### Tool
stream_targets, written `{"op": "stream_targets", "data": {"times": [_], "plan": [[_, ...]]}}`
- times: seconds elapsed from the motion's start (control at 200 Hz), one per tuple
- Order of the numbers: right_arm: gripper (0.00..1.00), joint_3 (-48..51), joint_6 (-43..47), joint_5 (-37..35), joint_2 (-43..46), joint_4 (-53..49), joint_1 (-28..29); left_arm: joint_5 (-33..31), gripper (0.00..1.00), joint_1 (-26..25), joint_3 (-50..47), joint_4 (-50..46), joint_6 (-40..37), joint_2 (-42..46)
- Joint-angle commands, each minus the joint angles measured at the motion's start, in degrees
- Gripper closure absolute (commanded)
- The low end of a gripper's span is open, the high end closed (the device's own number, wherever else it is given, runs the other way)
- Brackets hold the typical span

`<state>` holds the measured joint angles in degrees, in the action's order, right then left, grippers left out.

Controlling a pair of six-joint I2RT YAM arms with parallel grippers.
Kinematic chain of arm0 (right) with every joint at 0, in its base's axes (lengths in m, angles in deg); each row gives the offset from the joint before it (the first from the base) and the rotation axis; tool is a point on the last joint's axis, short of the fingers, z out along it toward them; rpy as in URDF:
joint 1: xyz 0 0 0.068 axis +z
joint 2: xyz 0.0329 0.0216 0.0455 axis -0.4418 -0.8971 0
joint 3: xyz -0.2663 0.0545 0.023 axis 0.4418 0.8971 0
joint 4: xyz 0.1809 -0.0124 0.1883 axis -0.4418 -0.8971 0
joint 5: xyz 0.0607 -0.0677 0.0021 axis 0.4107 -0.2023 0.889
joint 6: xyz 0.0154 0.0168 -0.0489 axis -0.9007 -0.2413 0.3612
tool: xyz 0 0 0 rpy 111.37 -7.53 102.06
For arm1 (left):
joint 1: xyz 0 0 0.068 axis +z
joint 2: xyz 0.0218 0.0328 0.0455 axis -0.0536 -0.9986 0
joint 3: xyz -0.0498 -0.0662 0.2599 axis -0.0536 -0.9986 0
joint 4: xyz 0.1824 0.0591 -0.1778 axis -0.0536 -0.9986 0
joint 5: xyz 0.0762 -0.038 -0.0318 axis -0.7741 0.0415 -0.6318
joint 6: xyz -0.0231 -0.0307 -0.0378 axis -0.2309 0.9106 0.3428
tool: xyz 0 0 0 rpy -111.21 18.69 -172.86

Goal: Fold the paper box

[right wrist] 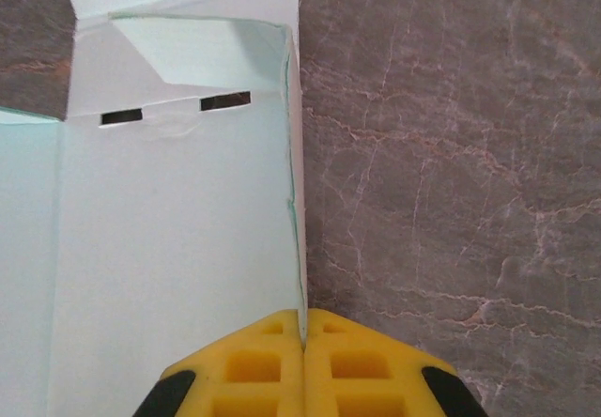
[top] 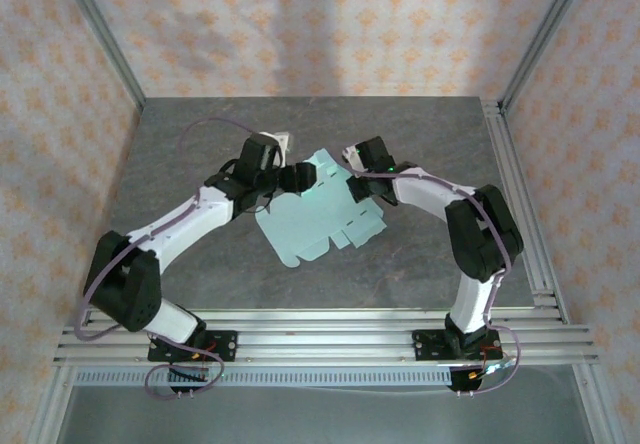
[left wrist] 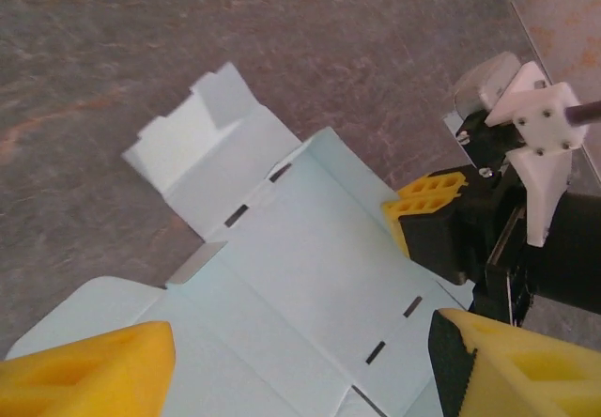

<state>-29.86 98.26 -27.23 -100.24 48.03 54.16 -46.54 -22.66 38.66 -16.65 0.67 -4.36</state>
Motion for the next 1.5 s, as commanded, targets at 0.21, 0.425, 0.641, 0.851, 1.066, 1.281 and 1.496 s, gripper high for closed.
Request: {"op": "stream_targets", "data": {"times": [0.21, 0.425, 0.641, 0.851, 1.066, 1.281, 1.496], "plan": [[0.91, -3.5, -4.9, -1.6, -3.9, -3.8, -0.1, 0.2, 0.28, 0.4, -15.4, 1.9, 5.6, 0.3], [0.69, -2.7, -6.3, -1.5, -3.0, -3.3, 0.0, -0.2, 0.29, 0.3, -17.5, -1.6, 5.4, -2.2], [0.59, 0.3, -7.3, -1.2, 0.0, -1.4, -0.5, -4.5, 0.29, 0.3, -16.6, -7.5, 5.7, -2.0], [0.50, 1.7, -11.3, 2.1, 0.4, -1.3, -2.7, -5.6, 0.30, 0.3, -16.8, -8.0, 6.2, -2.4], [0.48, 2.8, -12.6, 5.4, 0.3, -0.7, -3.9, -5.9, 0.30, 0.4, -16.7, -8.2, 5.9, -2.6], [0.62, 2.3, -12.2, 6.4, -0.7, -0.7, -3.9, -5.9, 0.30, 0.3, -16.5, -8.8, 5.9, -2.1], [0.69, 3.6, -12.0, 7.1, -1.2, 0.4, -3.9, -5.6, 0.30, 0.4, -16.5, -8.6, 6.2, -2.3]]}}
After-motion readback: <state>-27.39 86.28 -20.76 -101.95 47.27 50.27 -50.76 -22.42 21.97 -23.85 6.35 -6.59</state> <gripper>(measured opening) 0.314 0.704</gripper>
